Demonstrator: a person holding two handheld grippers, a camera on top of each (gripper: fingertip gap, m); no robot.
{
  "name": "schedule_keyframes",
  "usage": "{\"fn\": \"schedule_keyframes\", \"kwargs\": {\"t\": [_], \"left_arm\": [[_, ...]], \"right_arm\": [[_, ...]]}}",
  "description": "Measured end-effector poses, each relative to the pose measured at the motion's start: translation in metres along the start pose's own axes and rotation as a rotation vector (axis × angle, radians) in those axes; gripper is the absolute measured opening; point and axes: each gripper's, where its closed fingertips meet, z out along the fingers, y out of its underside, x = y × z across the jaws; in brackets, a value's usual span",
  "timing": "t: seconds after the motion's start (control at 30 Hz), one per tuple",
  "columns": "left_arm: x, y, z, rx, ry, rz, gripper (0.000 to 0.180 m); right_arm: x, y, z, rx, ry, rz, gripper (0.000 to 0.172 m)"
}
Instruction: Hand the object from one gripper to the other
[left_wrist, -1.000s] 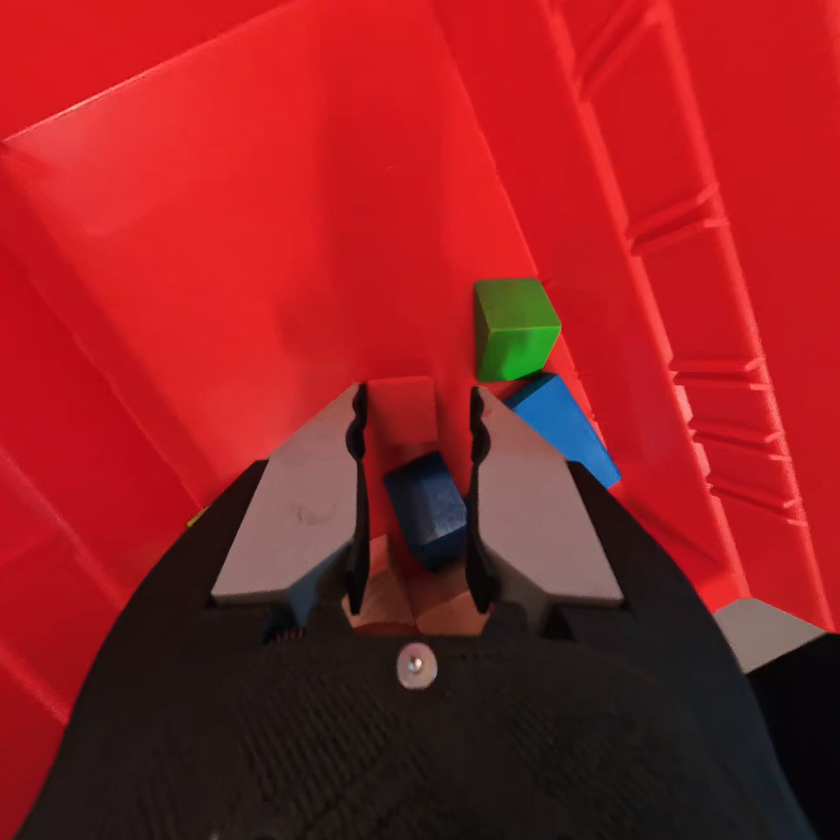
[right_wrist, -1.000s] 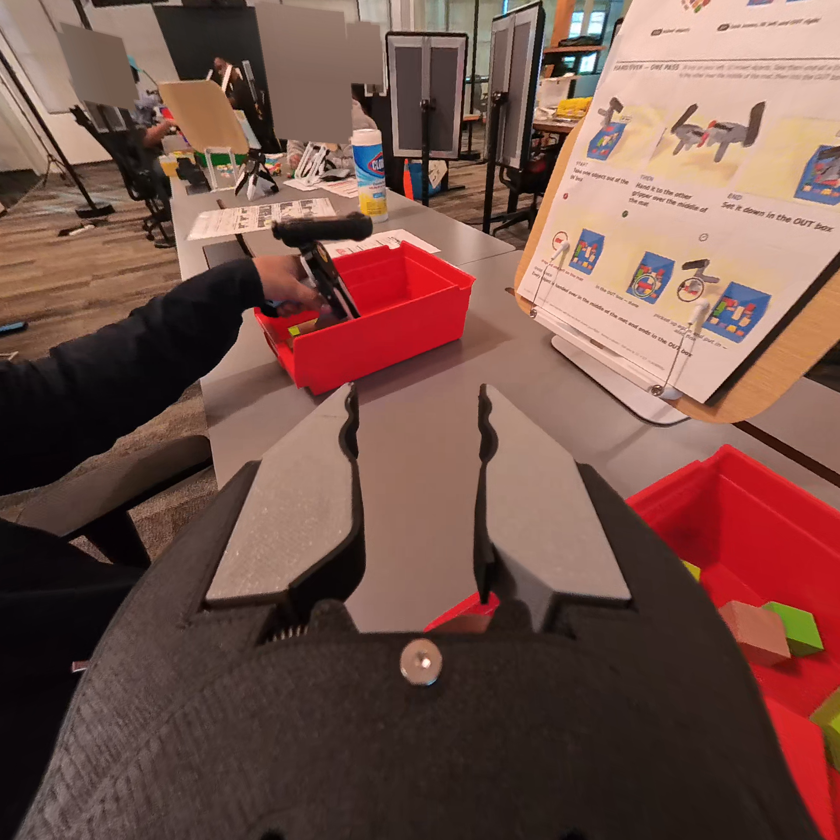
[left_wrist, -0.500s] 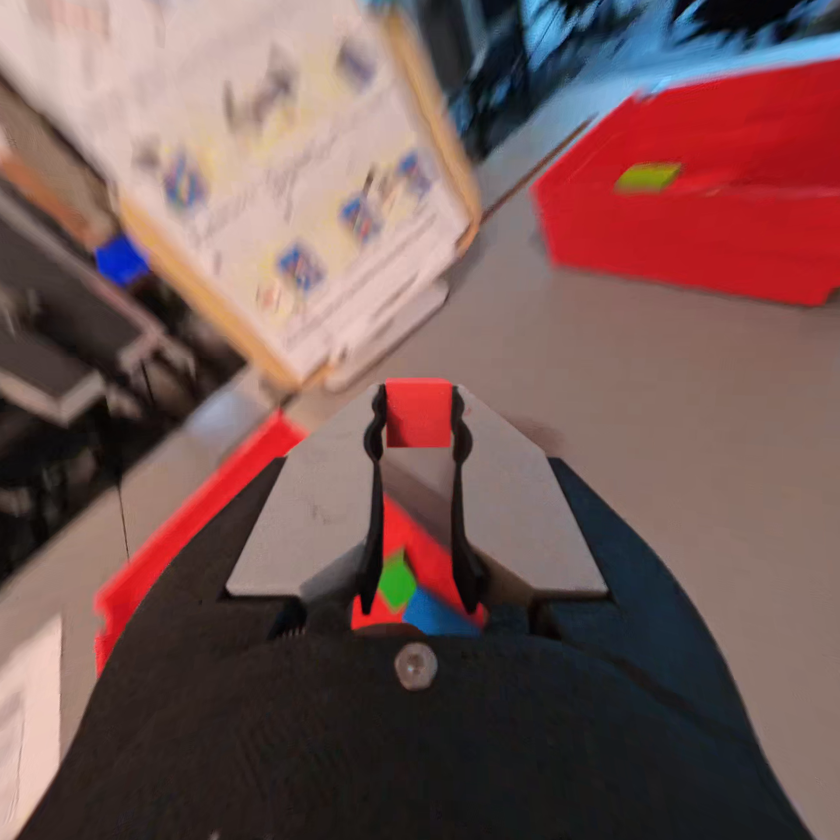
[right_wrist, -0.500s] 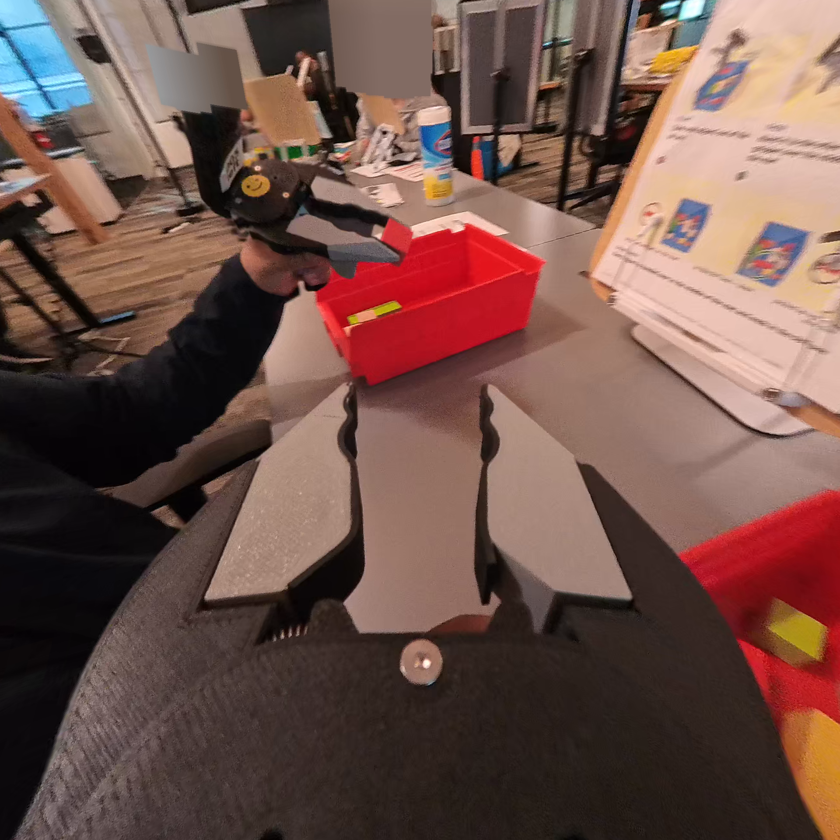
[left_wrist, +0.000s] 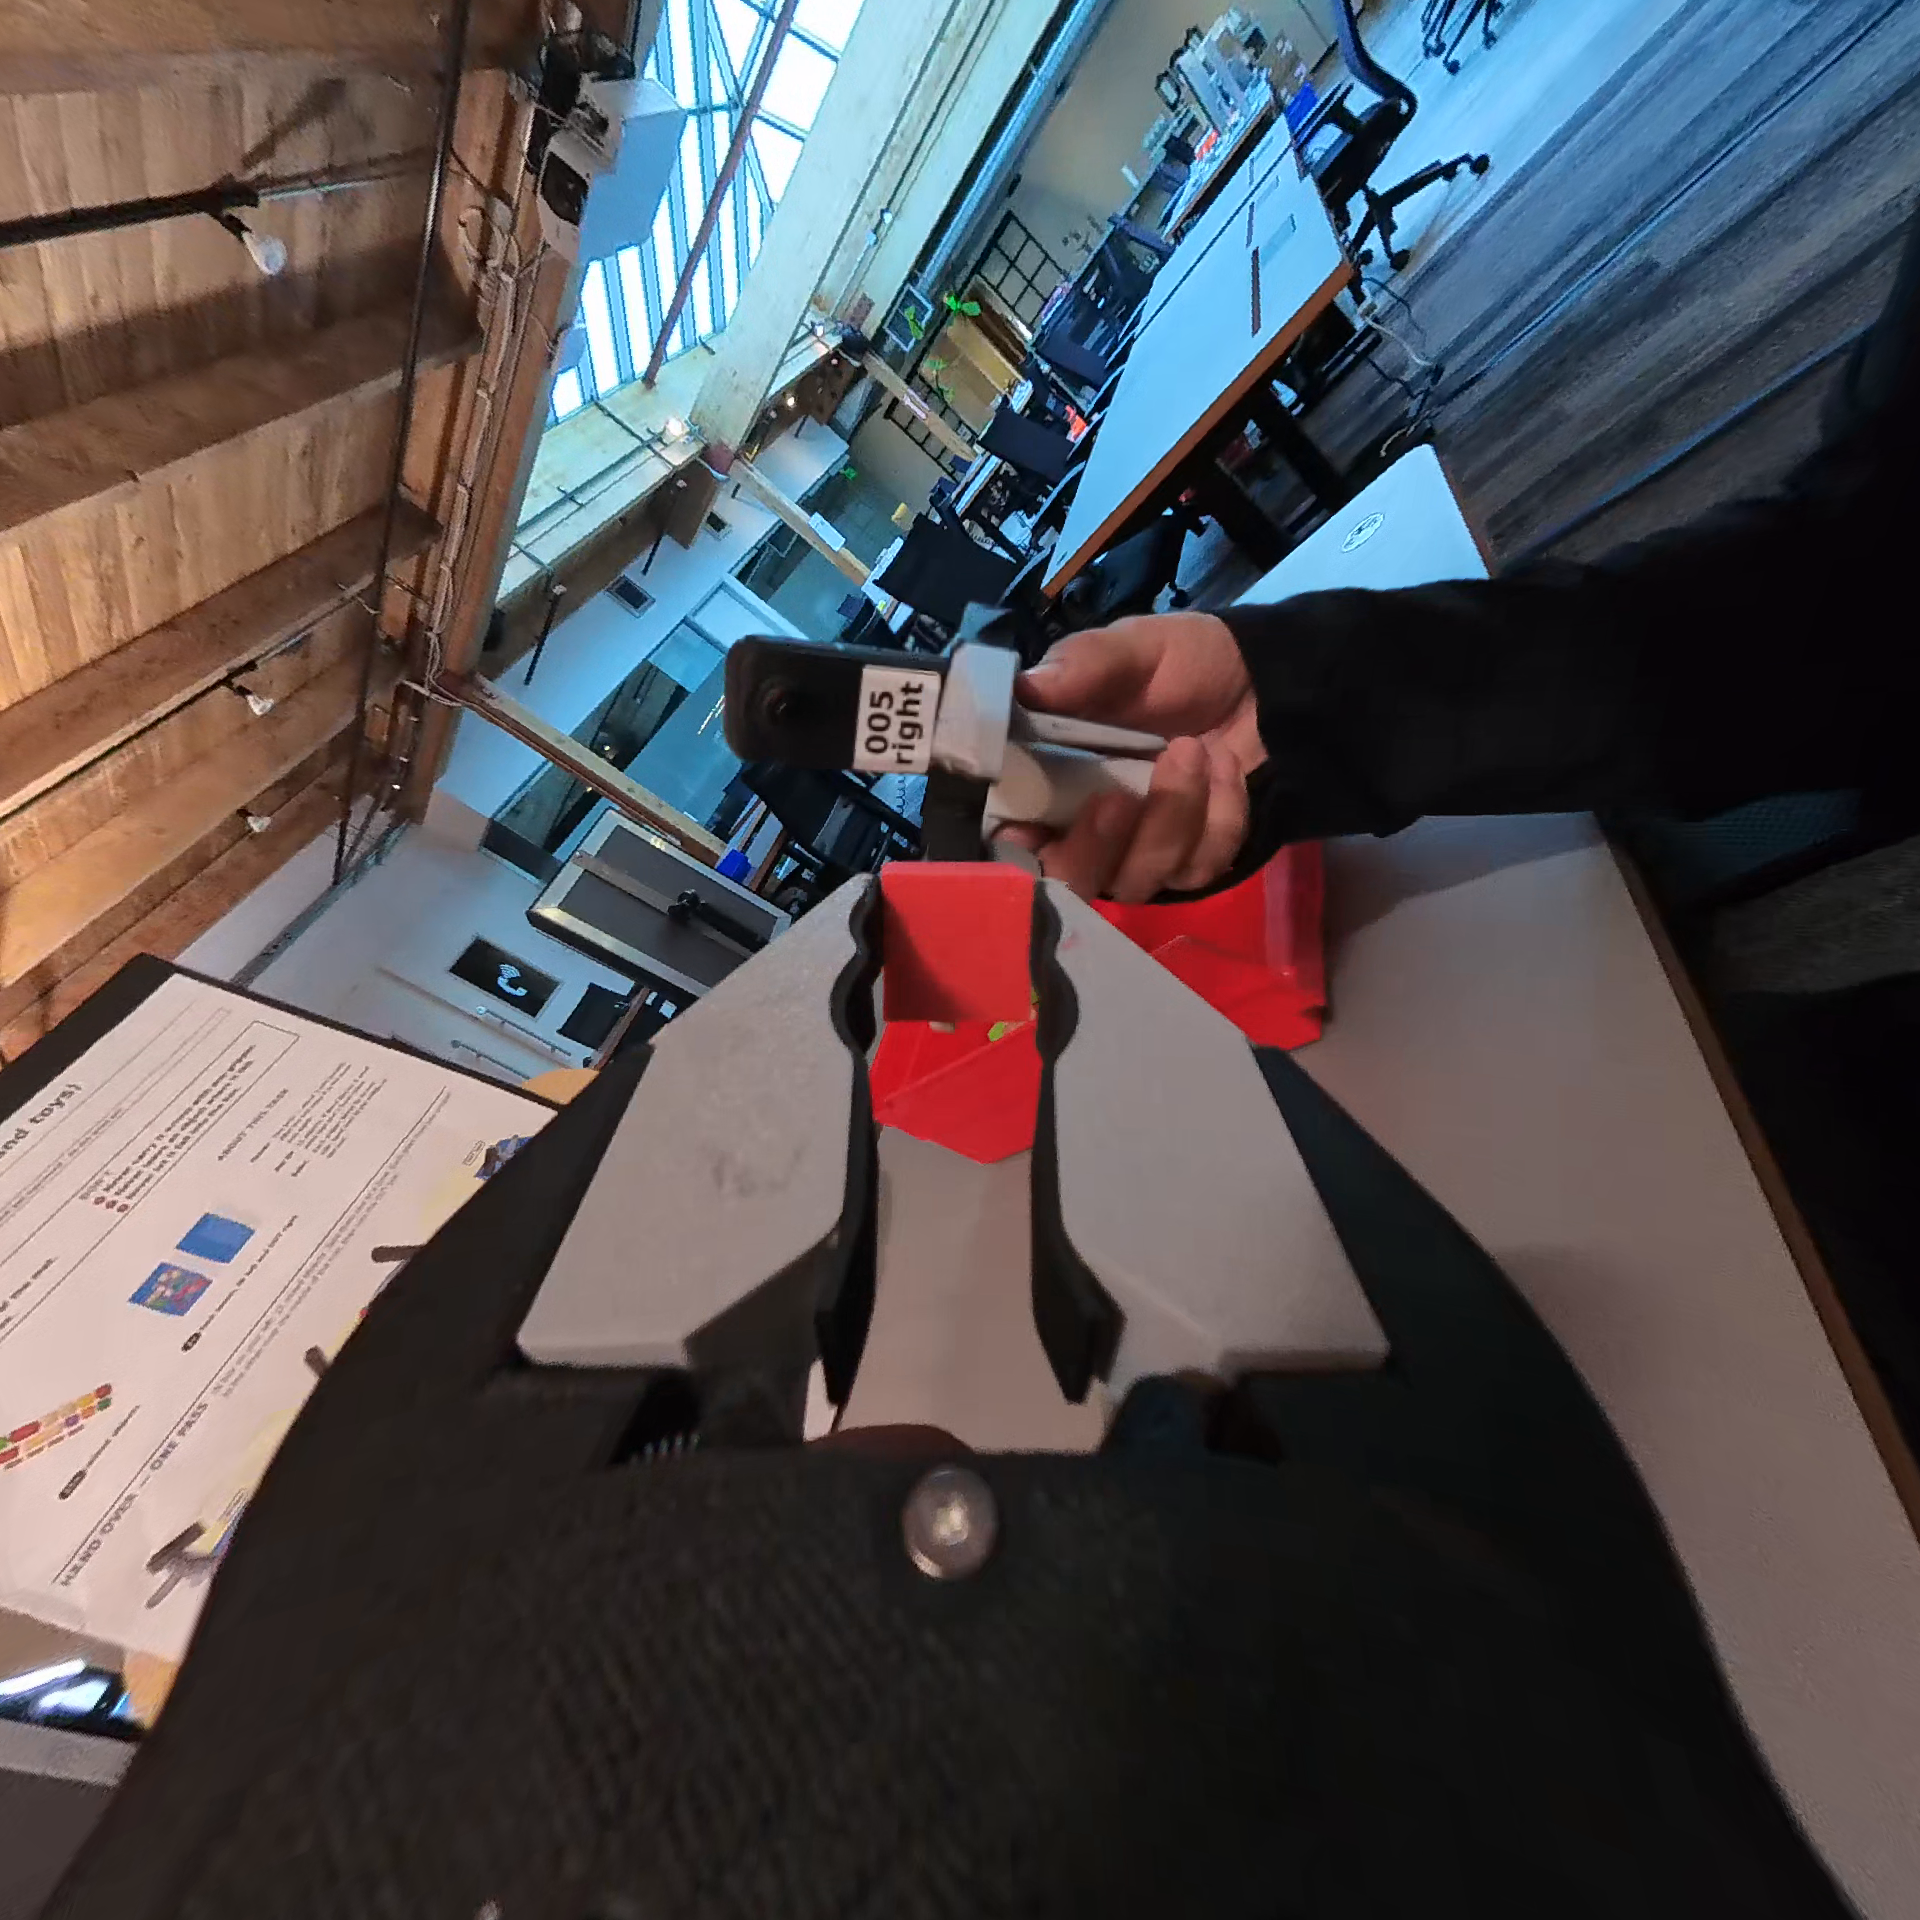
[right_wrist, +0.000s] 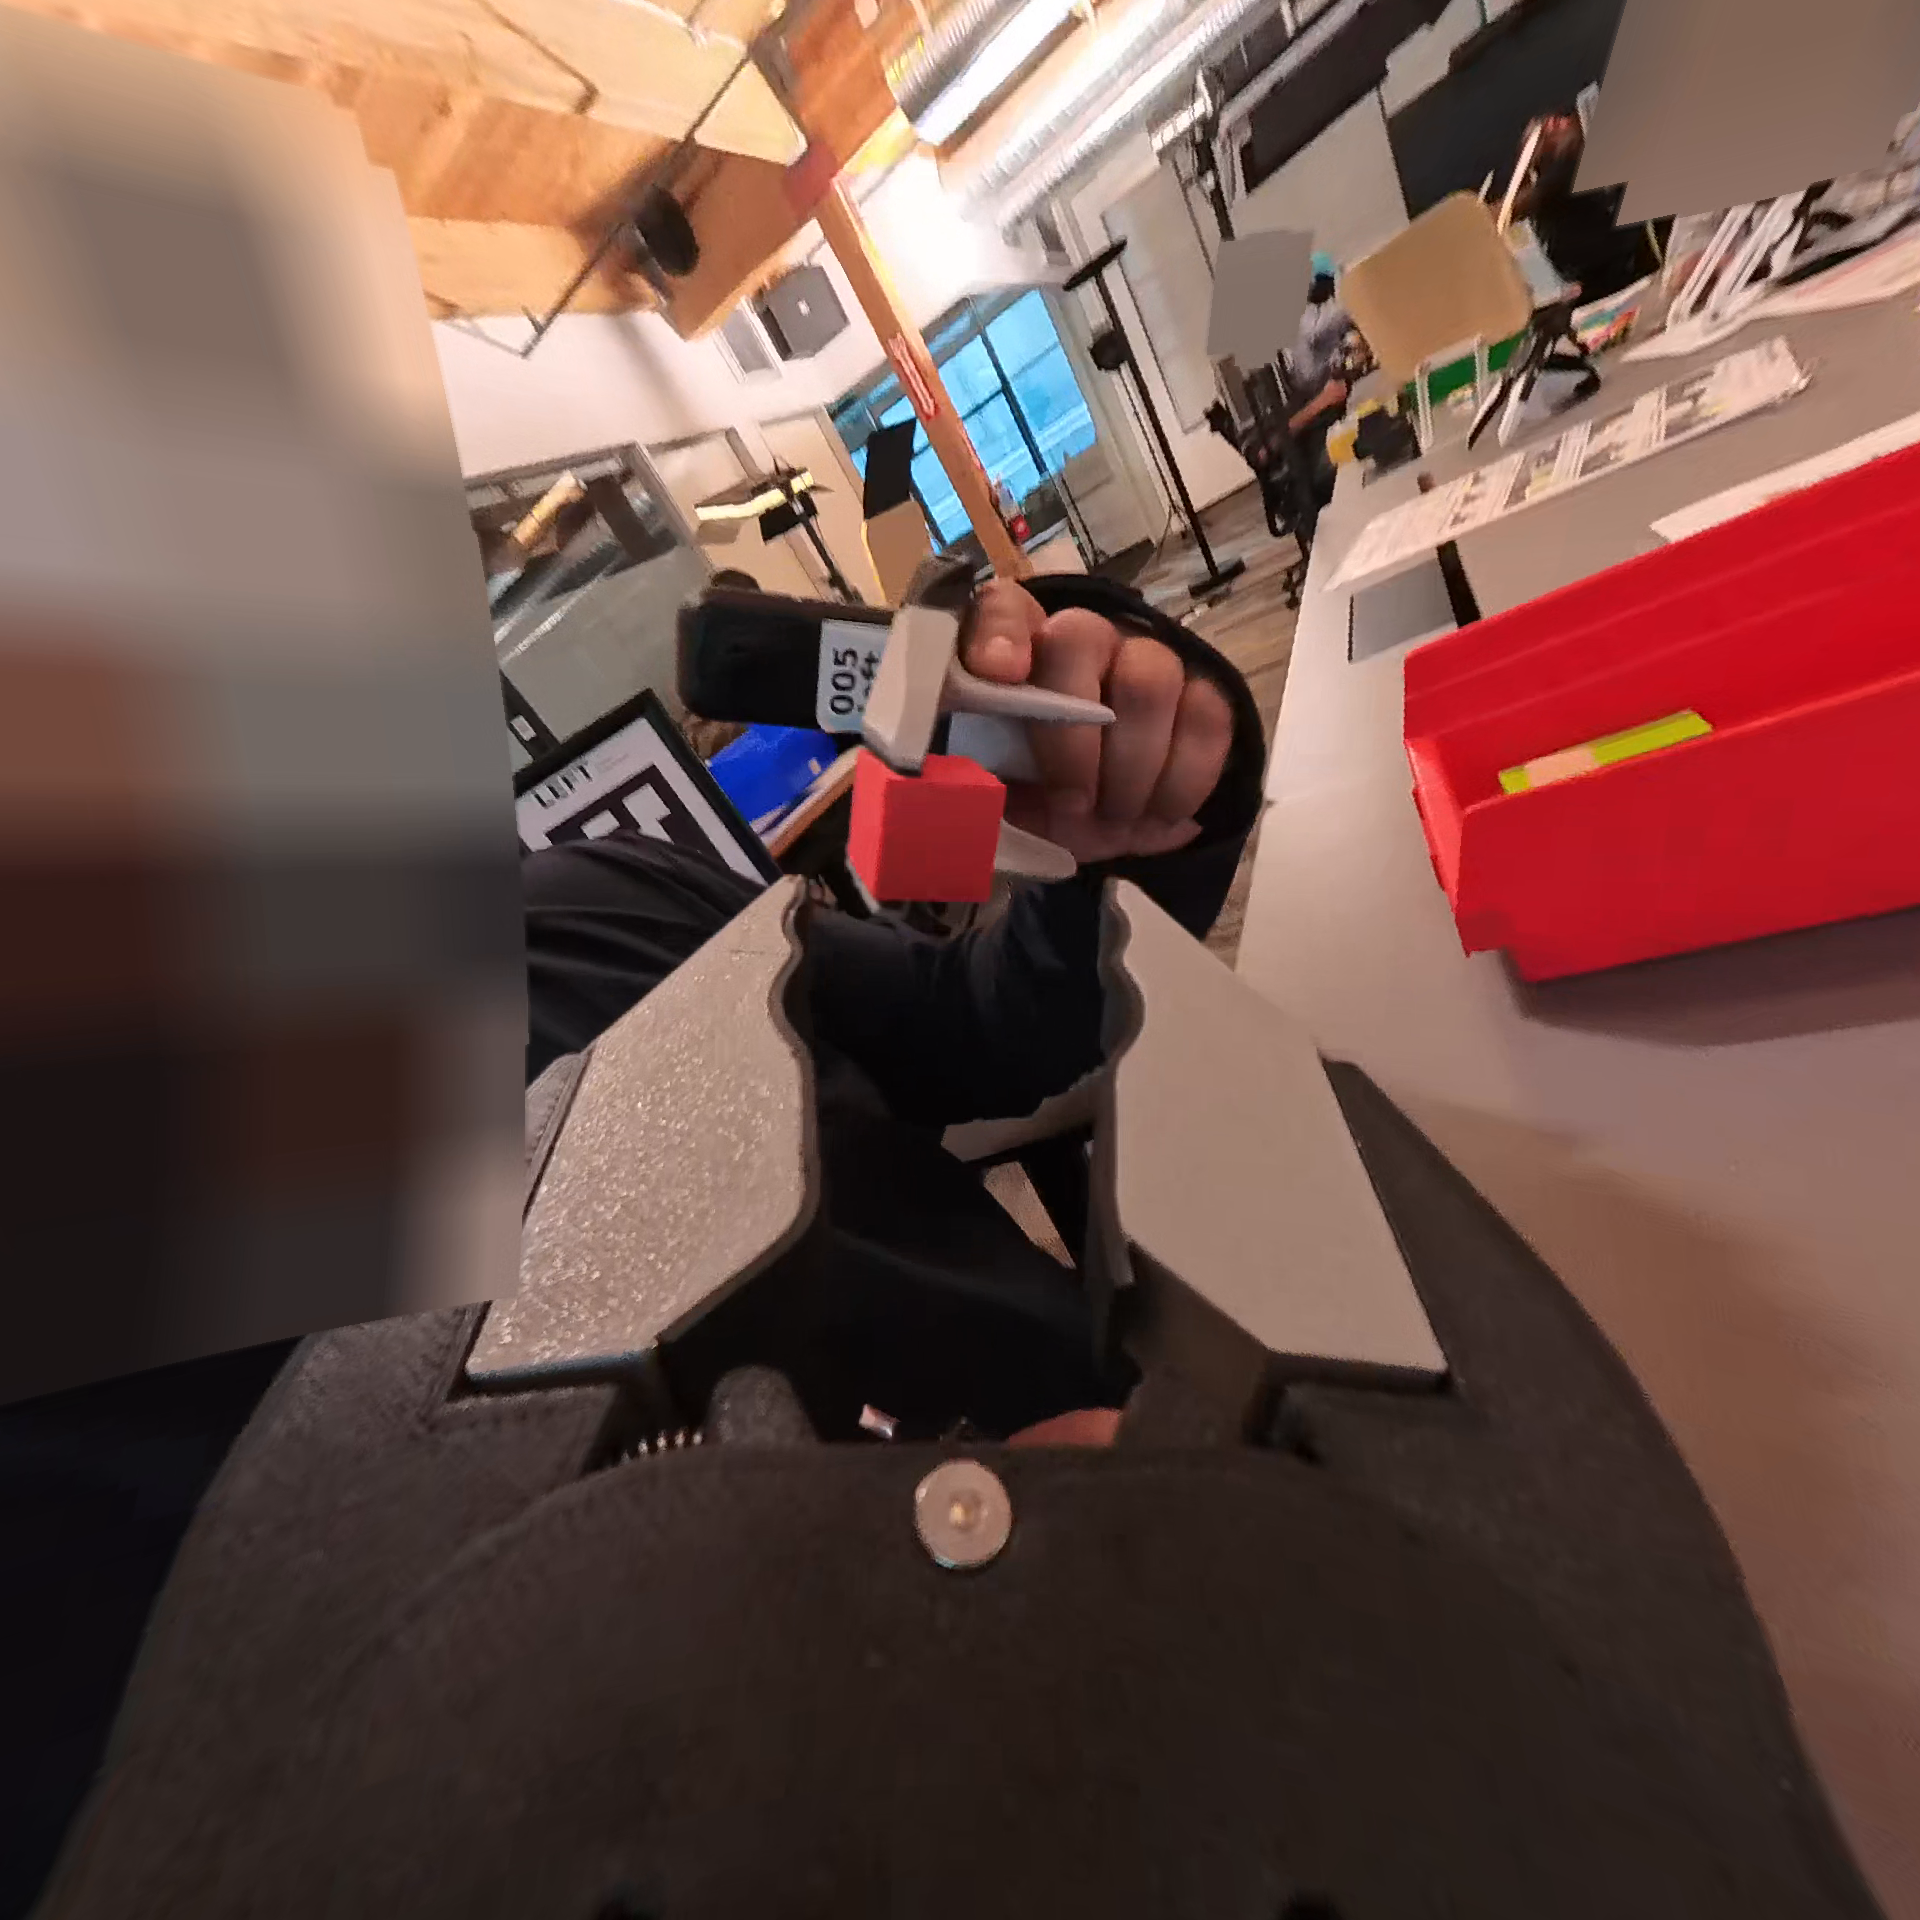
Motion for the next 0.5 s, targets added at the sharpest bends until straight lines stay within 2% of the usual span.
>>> {"fn": "schedule_keyframes", "kwargs": {"t": [0.03, 0.1, 0.17, 0.5], "left_arm": [[0.002, 0.000, 0.001, 0.005, 0.009, -0.003, 0.023], [0.003, 0.002, 0.003, 0.003, 0.009, -0.005, 0.023], [0.004, 0.006, 0.005, -0.007, 0.006, -0.005, 0.023], [0.001, 0.016, 0.005, 0.008, -0.026, -0.073, 0.023]], "right_arm": [[0.001, 0.004, 0.005, -0.021, 0.006, -0.003, 0.053], [0.000, 0.008, 0.012, -0.036, -0.015, 0.002, 0.048], [-0.004, 0.009, 0.016, -0.033, -0.056, 0.018, 0.032], [0.008, 0.007, 0.023, 0.000, -0.077, 0.077, 0.026]]}}
